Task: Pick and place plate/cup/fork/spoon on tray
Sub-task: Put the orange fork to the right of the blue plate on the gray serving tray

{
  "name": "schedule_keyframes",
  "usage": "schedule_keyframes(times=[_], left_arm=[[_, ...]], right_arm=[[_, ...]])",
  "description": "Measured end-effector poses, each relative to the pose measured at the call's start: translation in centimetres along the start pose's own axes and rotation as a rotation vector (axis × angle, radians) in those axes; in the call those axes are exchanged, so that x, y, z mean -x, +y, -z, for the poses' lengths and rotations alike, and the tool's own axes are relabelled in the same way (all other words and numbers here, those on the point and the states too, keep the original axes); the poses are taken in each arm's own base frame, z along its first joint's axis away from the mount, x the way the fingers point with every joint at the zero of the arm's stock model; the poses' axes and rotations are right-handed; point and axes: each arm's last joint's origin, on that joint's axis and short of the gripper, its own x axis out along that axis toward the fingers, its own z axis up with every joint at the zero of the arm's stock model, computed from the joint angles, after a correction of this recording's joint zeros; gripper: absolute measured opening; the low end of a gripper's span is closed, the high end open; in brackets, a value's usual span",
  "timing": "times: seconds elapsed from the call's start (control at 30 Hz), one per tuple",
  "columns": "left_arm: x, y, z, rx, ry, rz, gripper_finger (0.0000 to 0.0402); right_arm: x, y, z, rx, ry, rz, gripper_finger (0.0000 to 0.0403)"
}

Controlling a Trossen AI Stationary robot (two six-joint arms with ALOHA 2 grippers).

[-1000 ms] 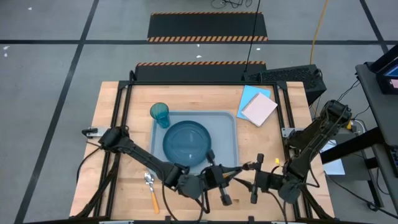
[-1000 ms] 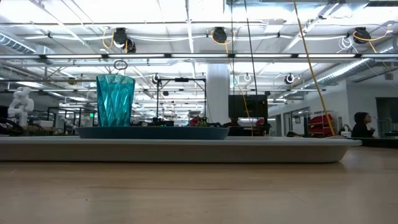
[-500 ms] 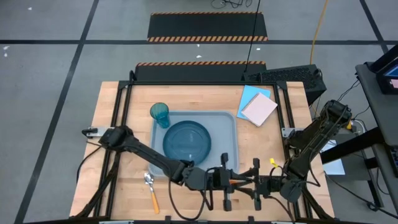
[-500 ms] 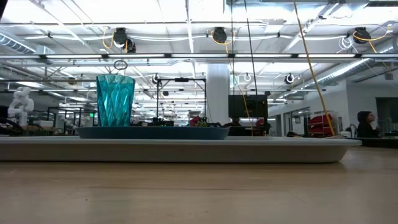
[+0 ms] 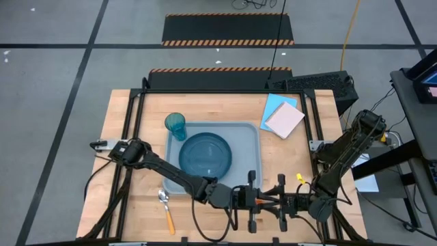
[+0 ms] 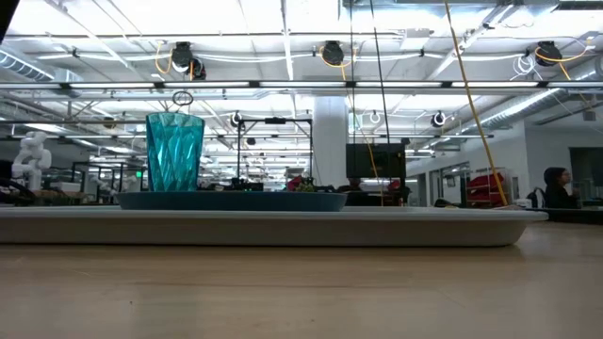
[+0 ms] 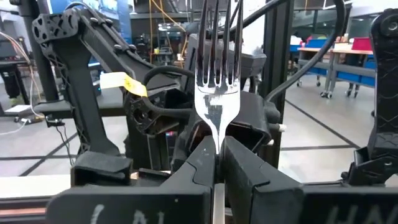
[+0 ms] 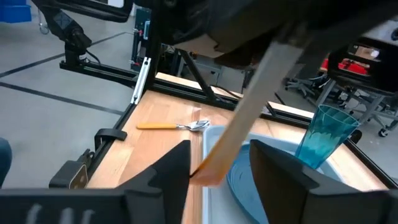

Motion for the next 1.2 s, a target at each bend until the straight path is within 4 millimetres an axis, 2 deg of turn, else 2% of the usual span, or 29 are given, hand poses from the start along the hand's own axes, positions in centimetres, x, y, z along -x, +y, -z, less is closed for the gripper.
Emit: schedule_keyframes(times=[0.23, 0.3, 0.43, 0.73, 0.83, 1.03, 1.2], left_arm=[[0.0, -0.1, 0.0, -0.009, -0.001, 0.025, 0.0020], [0.0, -0.2, 0.0, -0.006, 0.000, 0.027, 0.0020], [0.2, -0.4, -0.1, -0.007, -0.004, 0.017, 0.0034], [1.2, -2.1, -0.6, -0.016, 0.006, -0.108, 0.0146], [1.5, -2.8, -0.6, 0.023, 0.007, -0.097, 0.0174], [1.5, -3.0, 0.3, 0.076, 0.095, -0.043, 0.0205], [1.1, -2.2, 1.1, 0.175, 0.167, 0.054, 0.0215]], right_arm=[[0.0, 0.1, 0.0, -0.001, -0.001, -0.028, 0.0051], [0.1, 0.0, -0.1, -0.005, -0.003, -0.033, 0.0038], [0.3, -0.1, -0.4, -0.012, -0.010, -0.030, 0.0038], [1.6, 0.0, -0.9, -0.069, -0.020, -0.067, 0.0047], [1.7, 0.1, -0.8, -0.106, 0.002, -0.156, 0.0040], [1.4, 0.6, -0.3, -0.144, 0.044, -0.327, 0.0044], [0.7, 1.0, 0.1, -0.150, 0.069, -0.432, 0.0043]])
